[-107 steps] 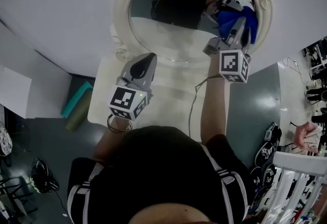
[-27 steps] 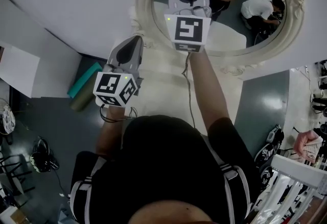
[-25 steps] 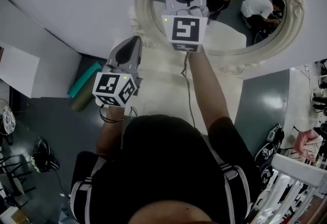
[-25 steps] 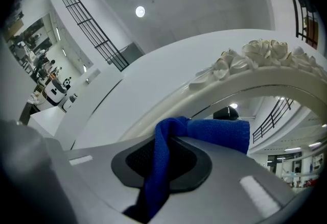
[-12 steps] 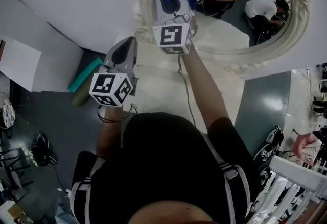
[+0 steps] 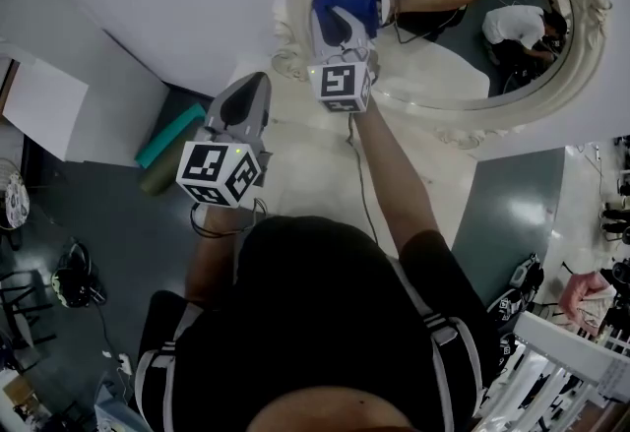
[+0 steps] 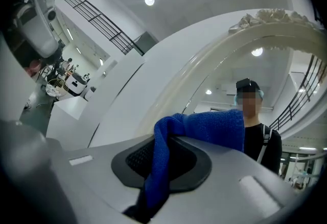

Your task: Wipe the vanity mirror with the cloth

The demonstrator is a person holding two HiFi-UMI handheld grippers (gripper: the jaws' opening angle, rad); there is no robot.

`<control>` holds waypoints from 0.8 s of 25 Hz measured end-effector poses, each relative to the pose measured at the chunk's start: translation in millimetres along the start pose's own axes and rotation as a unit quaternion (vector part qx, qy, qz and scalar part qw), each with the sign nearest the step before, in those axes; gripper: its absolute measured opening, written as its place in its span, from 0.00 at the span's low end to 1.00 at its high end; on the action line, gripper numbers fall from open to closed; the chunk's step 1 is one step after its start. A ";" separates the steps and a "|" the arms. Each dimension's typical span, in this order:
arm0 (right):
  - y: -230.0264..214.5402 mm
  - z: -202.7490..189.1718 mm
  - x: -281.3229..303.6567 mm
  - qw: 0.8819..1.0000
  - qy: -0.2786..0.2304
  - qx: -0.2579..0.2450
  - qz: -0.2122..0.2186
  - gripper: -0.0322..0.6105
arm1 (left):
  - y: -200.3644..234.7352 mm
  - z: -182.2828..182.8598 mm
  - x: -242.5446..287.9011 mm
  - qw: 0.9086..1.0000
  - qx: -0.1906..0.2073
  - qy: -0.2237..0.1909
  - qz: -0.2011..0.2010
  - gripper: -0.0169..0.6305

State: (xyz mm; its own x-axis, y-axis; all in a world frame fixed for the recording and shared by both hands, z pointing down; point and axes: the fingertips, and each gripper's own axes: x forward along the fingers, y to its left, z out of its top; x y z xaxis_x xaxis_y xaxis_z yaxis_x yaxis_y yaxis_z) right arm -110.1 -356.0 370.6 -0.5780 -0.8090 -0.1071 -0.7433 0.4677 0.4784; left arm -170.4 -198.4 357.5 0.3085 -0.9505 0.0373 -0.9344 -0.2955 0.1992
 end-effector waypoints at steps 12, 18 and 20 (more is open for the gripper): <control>30.2 -69.7 -10.5 0.996 0.039 0.061 0.050 0.12 | -8.5 -0.4 -8.9 1.000 0.002 -0.001 0.000 0.04; 7.8 -27.0 -44.5 0.991 -0.031 0.122 0.039 0.12 | -14.2 -1.7 -9.4 1.000 0.002 0.000 -0.005 0.04; -6.2 -8.1 -62.8 0.986 -0.064 0.155 0.025 0.12 | -16.9 -2.1 -7.1 1.000 0.001 0.002 -0.011 0.04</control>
State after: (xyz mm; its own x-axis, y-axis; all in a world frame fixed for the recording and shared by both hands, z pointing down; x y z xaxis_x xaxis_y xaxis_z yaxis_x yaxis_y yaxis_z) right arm -66.4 -311.1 381.4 -0.6400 -0.7394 -0.2089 -0.7681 0.6084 0.1997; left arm -156.4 -186.5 356.0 0.3303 -0.9432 0.0362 -0.9273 -0.3171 0.1988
